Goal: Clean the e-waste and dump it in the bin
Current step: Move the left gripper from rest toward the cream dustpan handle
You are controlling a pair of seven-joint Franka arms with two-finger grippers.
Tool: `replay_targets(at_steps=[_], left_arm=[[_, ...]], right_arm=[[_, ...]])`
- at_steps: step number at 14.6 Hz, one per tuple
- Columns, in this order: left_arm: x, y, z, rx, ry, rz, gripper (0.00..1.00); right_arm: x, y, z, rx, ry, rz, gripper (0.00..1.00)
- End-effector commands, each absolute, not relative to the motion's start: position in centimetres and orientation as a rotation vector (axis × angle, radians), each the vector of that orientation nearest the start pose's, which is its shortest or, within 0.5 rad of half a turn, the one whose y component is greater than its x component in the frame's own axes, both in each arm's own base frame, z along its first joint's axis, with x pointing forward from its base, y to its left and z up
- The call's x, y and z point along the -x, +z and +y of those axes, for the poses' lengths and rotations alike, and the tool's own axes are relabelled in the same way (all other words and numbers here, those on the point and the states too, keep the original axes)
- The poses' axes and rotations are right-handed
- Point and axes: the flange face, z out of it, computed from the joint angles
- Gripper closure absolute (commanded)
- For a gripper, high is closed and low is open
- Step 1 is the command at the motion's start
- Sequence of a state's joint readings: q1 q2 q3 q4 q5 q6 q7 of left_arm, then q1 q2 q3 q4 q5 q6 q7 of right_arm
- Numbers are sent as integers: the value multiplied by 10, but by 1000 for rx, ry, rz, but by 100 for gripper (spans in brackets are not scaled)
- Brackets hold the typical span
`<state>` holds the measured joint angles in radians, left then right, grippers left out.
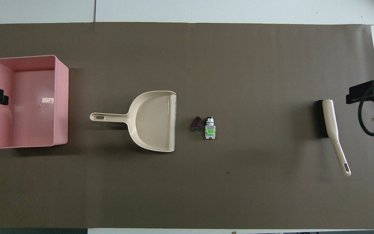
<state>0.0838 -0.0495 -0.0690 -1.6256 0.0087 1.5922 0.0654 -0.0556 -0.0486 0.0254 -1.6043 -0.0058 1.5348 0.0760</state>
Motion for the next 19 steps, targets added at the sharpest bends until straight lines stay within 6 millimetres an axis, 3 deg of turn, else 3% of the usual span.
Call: replay_targets(at_steps=[1,10,13,15,17,19], left_arm=[[-538,628,7,3114,-34,82,0],[-537,629,2,3111,-38,141,0],[-540,629,-2,3089,-62,407,0],[-541,629,-18,3036,-81,691,0],[-542,621,-34,2955,-104,975,0],[-538,613,-54,2849,-136,1223,0]], right_arm=[[-536,634,-15,3126,15,153,0],[-534,633,-15,3126,22,156,0],[-532,632,-22,3125,39,167,0],[-529,634,-23,3125,43,162,0],[-524,619,-26,3126,43,178,0],[-516,595,-45,3137,29,219,0]])
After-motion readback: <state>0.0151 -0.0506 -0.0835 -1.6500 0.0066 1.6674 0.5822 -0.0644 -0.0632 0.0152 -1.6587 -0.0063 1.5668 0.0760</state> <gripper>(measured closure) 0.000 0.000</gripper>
